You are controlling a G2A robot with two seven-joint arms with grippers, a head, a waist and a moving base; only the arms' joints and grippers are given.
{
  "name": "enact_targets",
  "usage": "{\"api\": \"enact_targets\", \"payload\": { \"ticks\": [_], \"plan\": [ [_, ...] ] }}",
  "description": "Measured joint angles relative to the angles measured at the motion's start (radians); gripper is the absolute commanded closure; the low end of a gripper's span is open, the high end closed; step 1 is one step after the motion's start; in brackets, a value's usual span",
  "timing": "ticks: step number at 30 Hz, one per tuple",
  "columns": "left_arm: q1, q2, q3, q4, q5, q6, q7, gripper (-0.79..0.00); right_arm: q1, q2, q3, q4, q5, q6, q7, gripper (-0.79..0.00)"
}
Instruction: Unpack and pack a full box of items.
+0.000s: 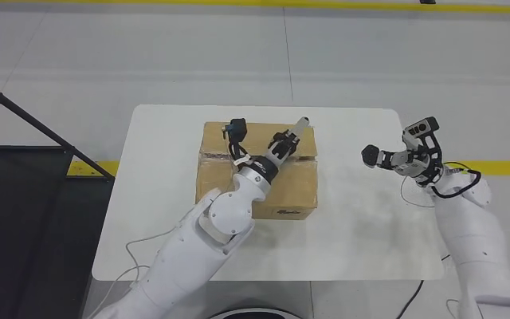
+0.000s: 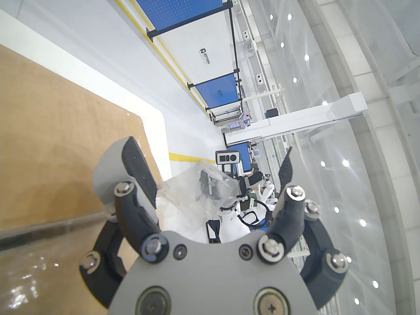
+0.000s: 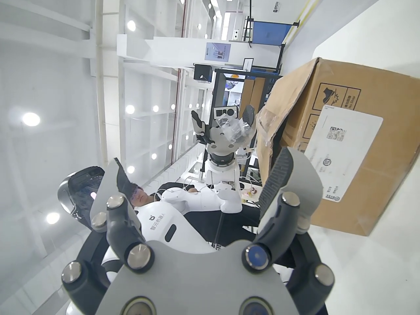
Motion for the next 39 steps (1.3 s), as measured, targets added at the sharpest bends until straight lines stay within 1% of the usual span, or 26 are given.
{"api": "enact_targets", "payload": {
  "ticks": [3, 12, 18, 21, 24, 27, 32, 35, 39],
  "plan": [
    [-0.007, -0.006, 0.010, 0.004, 0.014, 0.002, -0.003, -0.785, -0.010, 0.008, 0.032, 0.012, -0.011, -0.013, -0.013, -0.785],
    [-0.028, -0.027, 0.031, 0.020, 0.039, 0.012, -0.002, -0.785, -0.038, 0.023, 0.093, 0.003, -0.020, -0.004, -0.004, -0.785],
    [-0.040, -0.041, 0.048, 0.037, 0.055, 0.010, 0.003, -0.785, -0.057, 0.026, 0.117, -0.003, -0.023, -0.007, -0.007, -0.785],
    [-0.036, -0.045, 0.042, 0.027, 0.062, 0.004, 0.006, -0.785, -0.062, 0.025, 0.119, -0.011, -0.028, -0.005, -0.004, -0.785],
    [-0.023, -0.045, 0.024, -0.006, 0.065, -0.005, 0.007, -0.785, -0.064, 0.023, 0.114, -0.029, -0.036, 0.004, 0.004, -0.785],
    [0.001, -0.041, -0.007, -0.069, 0.079, -0.016, 0.005, -0.785, -0.064, 0.021, 0.108, -0.056, -0.046, 0.006, 0.006, -0.785],
    [0.077, -0.023, -0.110, -0.212, 0.096, -0.035, -0.026, -0.785, -0.061, 0.018, 0.092, -0.120, -0.070, 0.006, 0.006, -0.785],
    [0.142, -0.007, -0.206, -0.303, 0.094, -0.055, -0.066, -0.785, -0.053, 0.015, 0.072, -0.166, -0.090, 0.006, 0.006, -0.785],
    [0.248, 0.016, -0.374, -0.406, 0.081, -0.084, -0.135, -0.785, -0.028, 0.006, 0.028, -0.222, -0.120, 0.002, 0.002, -0.785]
  ]
}}
